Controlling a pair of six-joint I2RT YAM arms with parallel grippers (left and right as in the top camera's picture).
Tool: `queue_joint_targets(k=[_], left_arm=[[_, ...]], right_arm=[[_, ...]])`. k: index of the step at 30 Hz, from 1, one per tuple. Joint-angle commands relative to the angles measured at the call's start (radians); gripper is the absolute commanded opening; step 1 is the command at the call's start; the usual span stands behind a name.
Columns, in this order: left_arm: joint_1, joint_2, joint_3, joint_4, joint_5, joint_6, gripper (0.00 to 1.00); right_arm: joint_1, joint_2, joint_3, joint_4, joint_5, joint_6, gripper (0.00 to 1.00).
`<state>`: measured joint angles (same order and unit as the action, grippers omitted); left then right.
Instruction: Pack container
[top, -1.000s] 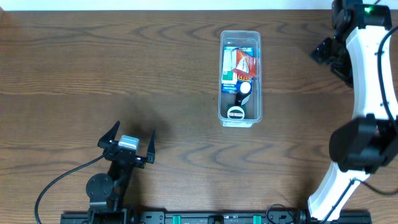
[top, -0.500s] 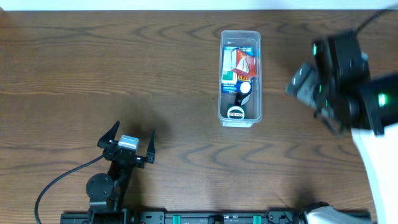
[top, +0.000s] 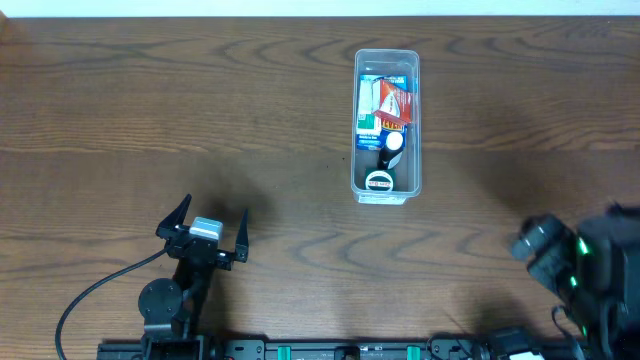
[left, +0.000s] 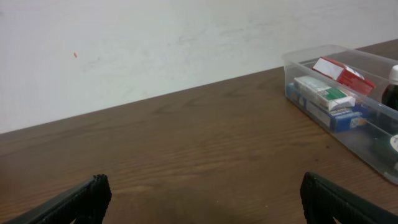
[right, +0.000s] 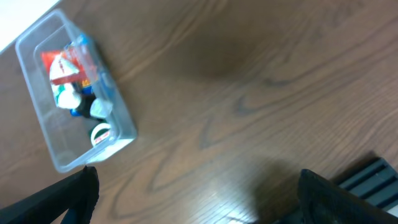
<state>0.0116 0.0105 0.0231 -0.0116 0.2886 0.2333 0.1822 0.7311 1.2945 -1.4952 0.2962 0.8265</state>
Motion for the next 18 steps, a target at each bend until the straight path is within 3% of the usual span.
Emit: queue_joint_targets(k=[1,9,18], left_arm=[[0.005,-0.006,-0.019,-0.033,0.006,0.006,0.98],[0.005,-0.006,-0.019,-0.033,0.006,0.006,0.98],[0.005,-0.006,-0.019,-0.033,0.006,0.006,0.98]], right_arm=[[-0.052,-0.068,-0.073,0.031,0.033,0.0,0.99],[-0.146,-0.285,-0.369,0.35,0.003,-0.056,0.99],[-0.221,-0.511,-0.74,0.831,-0.254,-0.382,0.99]])
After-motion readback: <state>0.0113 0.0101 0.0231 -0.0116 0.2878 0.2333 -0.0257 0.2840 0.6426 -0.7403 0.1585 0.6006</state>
